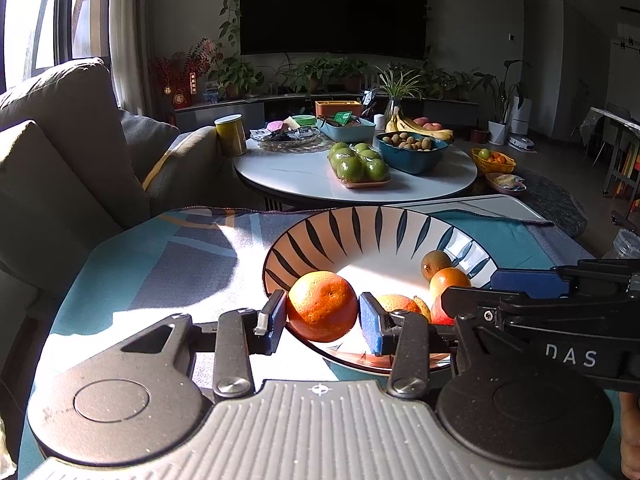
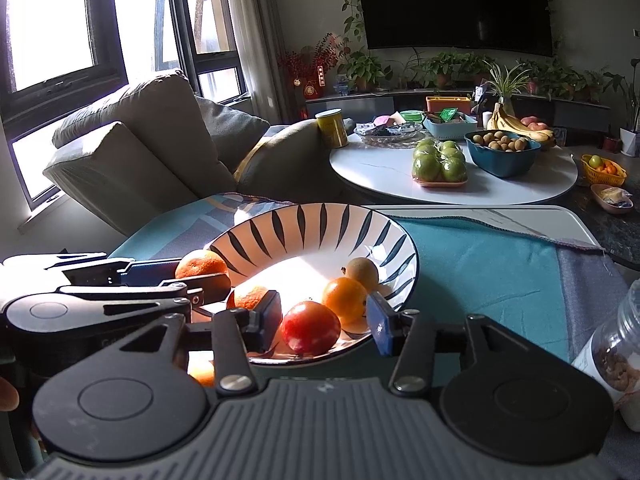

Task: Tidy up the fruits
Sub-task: 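Place the orange in the bowl with the left tool while the right places the tomato there, then move both tools back toward the remaining fruits, then grasp a kiwi with the left tool while the right tool grasps a small yellow lemon, then lower the kiwi into the striped bowl and open the left tool while the right releases the lemon there, then move both tools back toward the loose fruits on the table, then grasp a pale yellow fruit with the left tool while the right tool grasps the red tomato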

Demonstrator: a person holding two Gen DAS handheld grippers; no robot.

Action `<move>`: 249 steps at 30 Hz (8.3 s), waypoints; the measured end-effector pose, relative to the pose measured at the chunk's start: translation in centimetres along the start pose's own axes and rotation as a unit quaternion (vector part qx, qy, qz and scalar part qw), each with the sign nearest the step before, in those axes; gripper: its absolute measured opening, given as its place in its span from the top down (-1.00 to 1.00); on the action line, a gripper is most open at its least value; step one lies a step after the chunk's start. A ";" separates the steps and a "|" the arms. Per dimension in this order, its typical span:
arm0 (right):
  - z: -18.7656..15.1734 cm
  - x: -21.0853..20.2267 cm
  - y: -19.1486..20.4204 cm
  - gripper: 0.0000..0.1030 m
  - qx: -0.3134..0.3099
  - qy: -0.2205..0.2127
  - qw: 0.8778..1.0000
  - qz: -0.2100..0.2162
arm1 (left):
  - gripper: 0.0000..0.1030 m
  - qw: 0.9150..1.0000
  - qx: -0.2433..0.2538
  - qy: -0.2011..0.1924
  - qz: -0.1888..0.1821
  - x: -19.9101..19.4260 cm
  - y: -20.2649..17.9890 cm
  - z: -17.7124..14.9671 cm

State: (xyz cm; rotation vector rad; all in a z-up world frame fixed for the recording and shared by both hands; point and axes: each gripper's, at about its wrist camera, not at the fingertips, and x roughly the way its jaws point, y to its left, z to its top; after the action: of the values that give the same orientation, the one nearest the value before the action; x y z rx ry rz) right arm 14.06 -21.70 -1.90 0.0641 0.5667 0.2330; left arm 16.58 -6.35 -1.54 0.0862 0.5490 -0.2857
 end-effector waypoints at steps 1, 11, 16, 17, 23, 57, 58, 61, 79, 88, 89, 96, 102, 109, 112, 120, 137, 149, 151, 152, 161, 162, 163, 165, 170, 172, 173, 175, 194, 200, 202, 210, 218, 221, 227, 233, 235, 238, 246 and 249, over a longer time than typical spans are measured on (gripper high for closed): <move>0.1 -0.1 -0.1 -0.61 0.002 -0.001 1.000 -0.001 | 0.28 1.000 0.001 -0.002 -0.001 -0.1 0.0 0.0; 0.3 -1.0 0.2 -0.61 0.008 -0.009 1.000 0.000 | 0.28 1.000 0.003 -0.023 0.004 -1.7 -0.2 0.5; 0.2 -1.5 0.3 -0.61 0.009 -0.010 1.000 0.000 | 0.28 1.000 0.000 -0.026 0.007 -2.8 0.0 0.4; 0.3 -1.7 0.4 -0.61 0.009 -0.010 1.000 0.000 | 0.28 1.000 -0.001 -0.026 0.007 -3.1 0.1 0.4; 0.0 -2.8 0.7 -0.61 0.008 -0.013 1.000 0.002 | 0.28 1.000 -0.004 -0.027 0.012 -4.7 0.4 -0.1; -4.1 -7.4 2.4 -0.61 0.022 0.000 1.000 0.012 | 0.28 0.999 -0.009 0.039 -0.006 -9.2 -0.7 -7.7; -4.2 -7.5 2.3 -0.61 0.022 0.000 1.000 0.011 | 0.28 0.999 -0.011 0.039 -0.008 -9.0 -0.6 -7.7; -4.4 -7.7 2.1 -0.61 0.025 0.001 1.000 0.011 | 0.44 0.999 -0.024 0.045 -0.011 -8.3 -0.3 -7.7; -6.1 -5.2 6.9 -0.61 -0.058 0.055 0.994 0.076 | 0.53 0.999 -0.041 0.004 0.035 -11.2 3.1 -7.2; -6.1 -3.4 8.4 -0.59 -0.084 0.077 0.990 0.077 | 0.53 0.998 -0.048 0.006 0.031 -10.9 3.4 -7.4; -6.1 -3.5 8.4 -0.59 -0.087 0.079 0.990 0.077 | 0.53 0.998 -0.048 0.006 0.030 -10.9 3.3 -7.4; -4.5 -5.6 6.9 -0.59 -0.057 0.045 0.994 0.079 | 0.53 0.999 -0.042 -0.001 0.016 -10.6 2.4 -6.6; -2.9 -6.1 5.3 -0.59 -0.034 0.014 0.997 0.061 | 0.53 0.999 -0.037 -0.006 0.013 -10.4 1.9 -5.9; -4.1 -5.5 4.0 -0.60 -0.037 0.036 0.997 0.050 | 0.53 0.999 -0.042 0.004 0.016 -9.9 2.0 -6.2; -4.8 -5.0 4.2 -0.60 -0.047 0.050 0.996 0.059 | 0.53 0.999 -0.040 0.006 0.013 -9.7 1.9 -6.2; -5.7 -3.3 4.7 -0.60 -0.072 0.069 0.994 0.049 | 0.53 0.999 -0.038 0.006 0.013 -9.7 1.8 -6.2; -1.5 -4.1 2.0 -0.56 0.002 0.003 0.999 0.047 | 0.53 1.000 -0.007 -0.017 -0.012 -6.5 -0.4 -2.3; -0.5 -1.6 0.9 -0.56 0.009 0.005 0.999 0.043 | 0.53 1.000 -0.005 -0.009 -0.012 -2.6 -0.7 -0.5; -0.5 -1.3 0.9 -0.56 0.011 0.005 0.999 0.045 | 0.53 1.000 -0.005 -0.008 -0.012 -2.2 -0.6 -0.4; -0.5 -1.2 0.8 -0.56 0.011 0.005 0.999 0.045 | 0.53 1.000 -0.005 -0.007 -0.011 -2.0 -0.5 -0.3; -0.5 -0.4 0.3 -0.56 0.021 0.013 0.999 0.048 | 0.52 1.000 -0.007 -0.003 -0.004 -0.7 -0.4 -0.3; -0.5 -0.4 0.3 -0.56 0.022 0.013 0.999 0.048 | 0.52 1.000 -0.009 -0.002 -0.001 -0.6 -0.4 -0.3; -0.5 -0.3 0.3 -0.56 0.023 0.015 0.999 0.046 | 0.52 1.000 -0.008 -0.003 0.001 -0.5 -0.4 -0.4; -0.6 -0.4 0.2 -0.56 0.023 0.013 0.999 0.043 | 0.51 1.000 -0.005 -0.006 0.005 -0.6 -0.4 -0.5; -0.5 -0.2 0.4 -0.56 0.020 0.013 0.999 0.043 | 0.49 1.000 -0.010 -0.009 0.008 -1.0 -0.1 -0.4; -0.5 -0.3 0.4 -0.56 0.021 0.013 0.999 0.044 | 0.49 1.000 -0.010 -0.011 0.009 -1.2 0.0 -0.4; -0.5 -0.3 0.4 -0.56 0.021 0.013 0.999 0.044 | 0.49 1.000 -0.011 -0.011 0.009 -1.3 0.0 -0.4; -0.5 -0.3 0.3 -0.56 0.022 0.012 0.999 0.043 | 0.48 1.000 -0.011 -0.011 0.010 -1.5 0.1 -0.5; -0.6 -2.0 0.3 -0.56 0.029 0.007 0.999 0.030 | 0.43 1.000 -0.016 -0.012 0.009 -4.5 0.1 -1.7; -0.9 -3.0 0.8 -0.56 0.025 0.005 0.999 0.028 | 0.43 1.000 -0.017 -0.015 0.007 -5.9 -0.2 -2.1; -1.0 -3.3 0.8 -0.56 0.025 0.005 0.999 0.027 | 0.43 1.000 -0.017 -0.014 0.006 -6.2 -0.3 -2.3; -1.6 -4.3 1.0 -0.56 0.028 0.006 0.999 0.023 | 0.43 1.000 -0.015 -0.013 0.001 -7.5 -0.9 -3.1; -2.1 -5.4 0.7 -0.57 0.035 0.002 0.999 0.016 | 0.43 1.000 -0.022 -0.011 -0.003 -8.5 -1.2 -3.8; -2.6 -5.7 0.5 -0.57 0.039 0.003 0.999 0.014 | 0.43 1.000 -0.020 -0.005 -0.007 -8.6 -1.6 -4.3; -3.4 -6.0 0.4 -0.57 0.039 0.012 0.999 0.014 | 0.43 1.000 -0.006 0.016 -0.013 -7.7 -3.0 -5.3; -3.7 -6.0 0.0 -0.57 0.045 0.017 0.999 0.013 | 0.43 0.999 -0.010 0.036 -0.011 -6.1 -3.3 -5.7; -3.9 -5.9 -0.2 -0.57 0.047 0.020 0.999 0.013 | 0.43 0.999 -0.012 0.042 -0.009 -5.7 -3.3 -5.9; -4.0 -5.8 -0.3 -0.57 0.050 0.022 0.998 0.013 | 0.42 0.999 -0.017 0.045 -0.011 -5.3 -3.2 -5.9; -4.4 -5.5 -0.4 -0.57 0.050 0.029 0.998 0.016 | 0.50 0.998 -0.031 0.050 -0.025 -5.1 -2.8 -6.1; -4.4 -5.5 -0.4 -0.57 0.050 0.031 0.998 0.016 | 0.51 0.999 -0.025 0.043 -0.021 -5.4 -2.9 -6.0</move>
State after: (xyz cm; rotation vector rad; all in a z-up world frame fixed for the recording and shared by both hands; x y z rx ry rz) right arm 7.27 -23.38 -2.83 0.1632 0.6394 0.2382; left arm 8.31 -6.88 -3.84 0.0390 0.6443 -0.3107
